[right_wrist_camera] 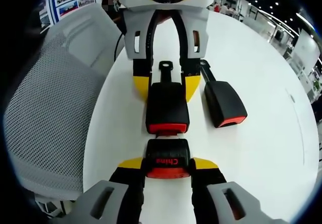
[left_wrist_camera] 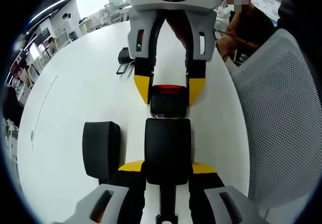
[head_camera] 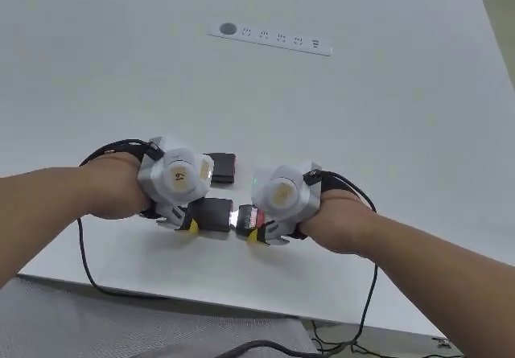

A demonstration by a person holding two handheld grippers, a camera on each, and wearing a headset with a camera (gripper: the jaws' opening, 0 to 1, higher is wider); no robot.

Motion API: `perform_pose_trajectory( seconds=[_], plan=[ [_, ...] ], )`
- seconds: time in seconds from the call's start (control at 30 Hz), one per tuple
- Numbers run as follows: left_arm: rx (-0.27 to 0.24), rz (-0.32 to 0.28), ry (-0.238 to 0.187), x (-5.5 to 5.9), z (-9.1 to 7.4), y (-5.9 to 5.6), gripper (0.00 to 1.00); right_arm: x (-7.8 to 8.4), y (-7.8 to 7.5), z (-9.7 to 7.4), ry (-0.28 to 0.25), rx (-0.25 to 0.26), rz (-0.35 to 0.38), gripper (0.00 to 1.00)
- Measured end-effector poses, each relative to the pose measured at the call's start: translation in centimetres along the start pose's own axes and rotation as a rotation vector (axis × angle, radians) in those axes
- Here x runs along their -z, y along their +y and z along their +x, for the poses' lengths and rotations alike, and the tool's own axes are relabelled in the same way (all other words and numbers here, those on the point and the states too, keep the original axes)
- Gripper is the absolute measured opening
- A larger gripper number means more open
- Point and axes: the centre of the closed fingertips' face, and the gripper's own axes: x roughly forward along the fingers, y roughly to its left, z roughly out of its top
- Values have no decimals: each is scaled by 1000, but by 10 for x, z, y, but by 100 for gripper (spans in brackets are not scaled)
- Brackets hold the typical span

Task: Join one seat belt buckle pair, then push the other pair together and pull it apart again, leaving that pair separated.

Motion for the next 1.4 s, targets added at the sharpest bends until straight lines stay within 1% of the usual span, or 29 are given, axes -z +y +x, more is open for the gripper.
perform_pose_trajectory(
  seconds=[0.07,0.1,0.13,0.2,0.23,0.27,0.33,0.47,0.53,0.63,0.7,0.73,0.8,0.87,0.97,1.03,1.1,1.13,1.17,1.2,1.23,1.27,1.33,1.4],
  plan=[
    [-1,-6,-1,-1,-1,-1,34,0,0,0,-1,4,4,33],
    [-3,-13,-1,-2,-2,-2,34,0,-1,0,1,14,16,33],
    [-2,-31,-6,-3,-2,-2,34,-1,0,-1,1,14,14,33],
    [9,-106,-13,-5,-3,-5,36,-1,1,-2,0,18,13,33],
    [11,-105,-23,-8,-6,-6,37,-2,1,-2,-4,19,18,33],
    [6,-99,-26,-8,-8,-5,38,-4,3,-4,-8,19,18,33],
    [-2,-92,-40,-11,-12,-5,37,-5,3,-6,-16,22,19,34],
    [-15,-81,-61,-17,-21,-4,37,-11,4,-14,-42,29,25,34],
    [-27,-75,-83,-23,-27,-1,37,-12,3,-19,-50,34,29,34],
    [-39,-80,-104,-30,-35,5,36,-12,-1,-25,-61,38,38,33],
    [-53,-81,-120,-34,-38,13,36,-11,-6,-30,-64,46,37,33],
    [-62,-80,-131,-37,-40,18,36,-11,-9,-33,-69,54,40,34],
    [-70,-89,-136,-40,-41,23,37,-6,-16,-36,-66,68,39,33],
    [-81,-77,-133,-43,-41,29,37,-3,-23,-41,-68,74,50,32],
    [-93,-75,-139,-48,-41,38,37,6,-34,-49,-63,96,60,32],
    [-107,-72,-132,-47,-39,47,39,18,-44,-55,-52,119,70,32],
    [-115,-79,-126,-46,-39,53,39,28,-51,-59,-37,132,73,31],
    [-123,-81,-121,-41,-39,62,39,37,-57,-63,-24,148,79,32],
    [-130,-79,-121,-40,-40,66,39,43,-63,-64,-21,153,86,32],
    [-140,-74,-126,-38,-39,73,39,51,-69,-67,-15,161,95,31],
    [-143,-73,-126,-37,-38,76,40,55,-73,-71,-8,170,96,32],
    [-145,-71,-124,-37,-39,77,40,62,-79,-75,1,182,97,32],
    [-144,-74,-114,-34,-37,80,41,70,-82,-79,9,190,108,31],
    [-141,-75,-105,-31,-35,84,41,78,-89,-81,23,198,107,32]
  ],
)
